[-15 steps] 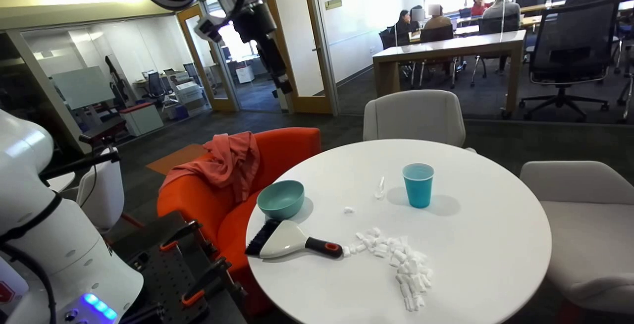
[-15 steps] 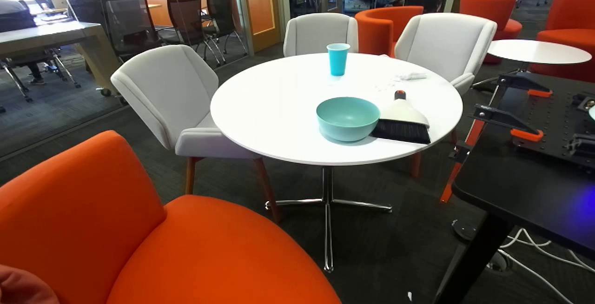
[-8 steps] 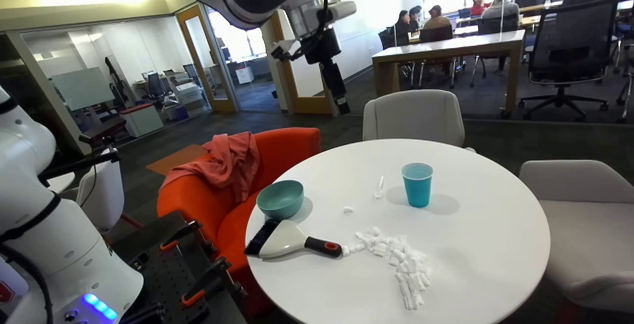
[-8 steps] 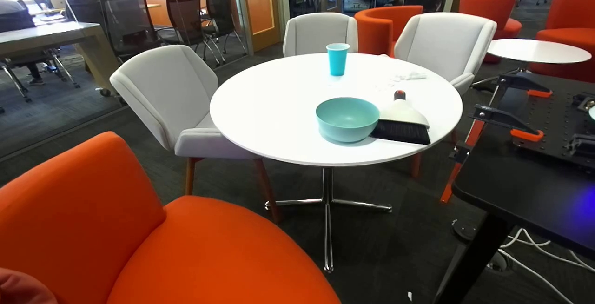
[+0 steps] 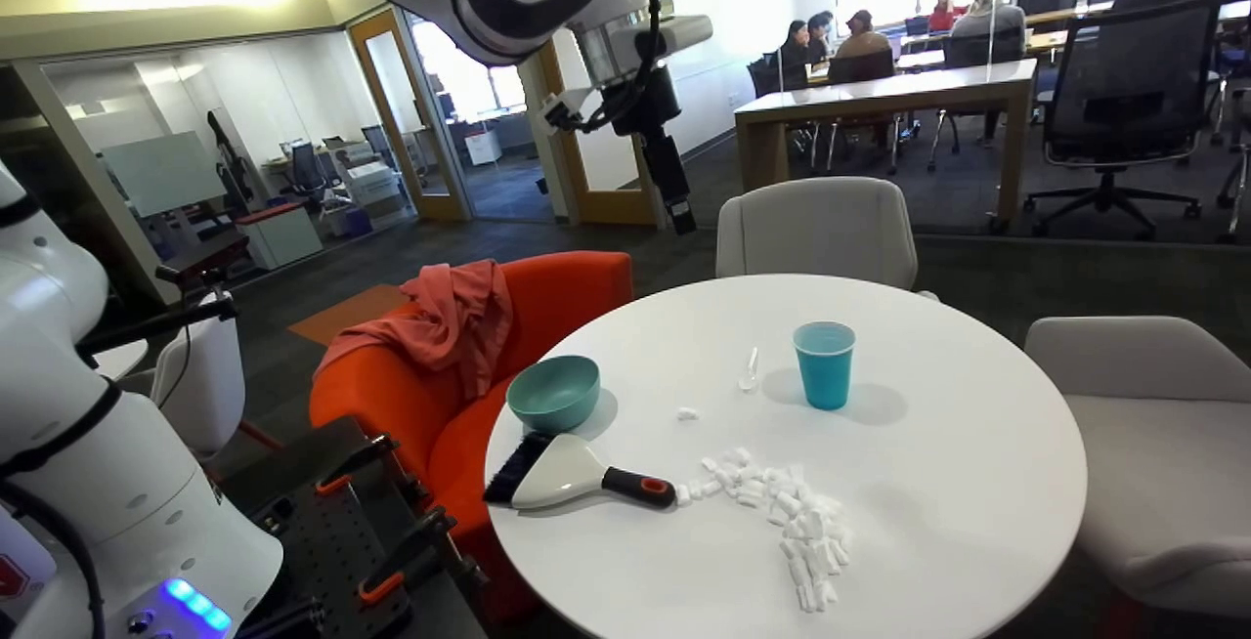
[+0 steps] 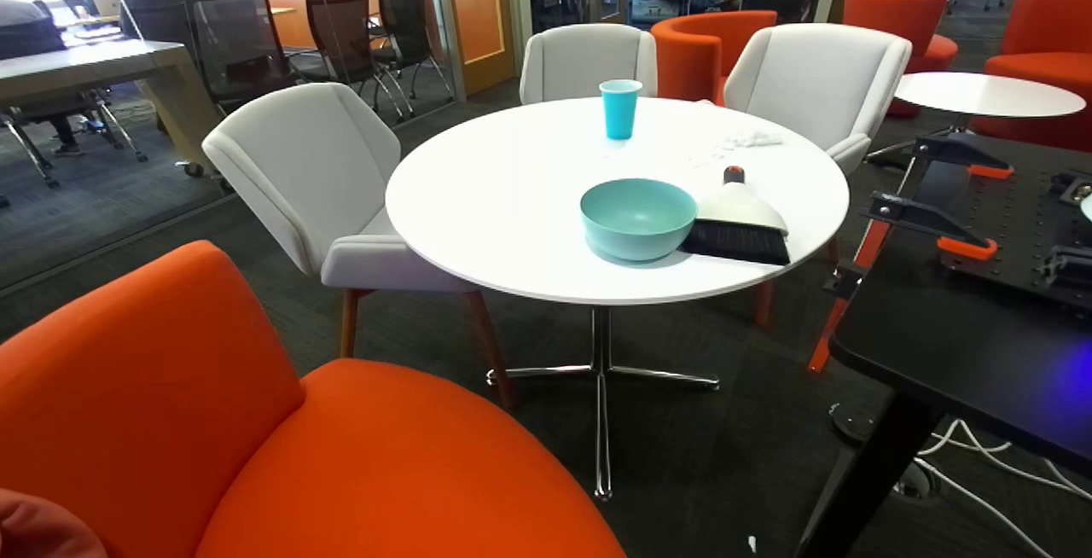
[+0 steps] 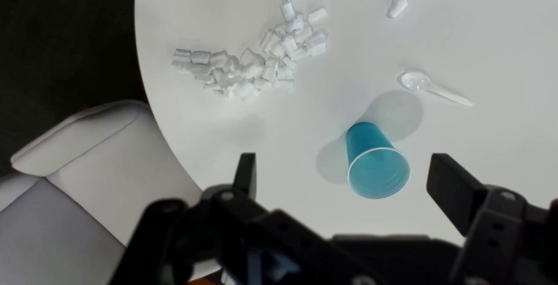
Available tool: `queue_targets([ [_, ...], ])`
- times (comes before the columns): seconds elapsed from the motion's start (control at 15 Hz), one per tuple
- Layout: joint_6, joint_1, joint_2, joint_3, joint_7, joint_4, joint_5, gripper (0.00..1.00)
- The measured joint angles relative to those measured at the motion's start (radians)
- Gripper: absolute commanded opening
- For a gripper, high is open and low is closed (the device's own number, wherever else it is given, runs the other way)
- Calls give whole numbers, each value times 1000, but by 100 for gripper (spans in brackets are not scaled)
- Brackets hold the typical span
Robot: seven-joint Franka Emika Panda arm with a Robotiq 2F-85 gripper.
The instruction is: Move the broom to the right
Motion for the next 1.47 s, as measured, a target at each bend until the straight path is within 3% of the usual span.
queue_targets([
  [0.4,201,2,47,-3,39,-183,214,100],
  [0.6,241,1,103,-11,36,-243,319,100],
  [0.87,240,1,179,-43,36,-258,335,100],
  [1.2,240,2,185,-49,35,-255,336,100],
  [1.47,250,1,219,-35,-11,-255,406,100],
])
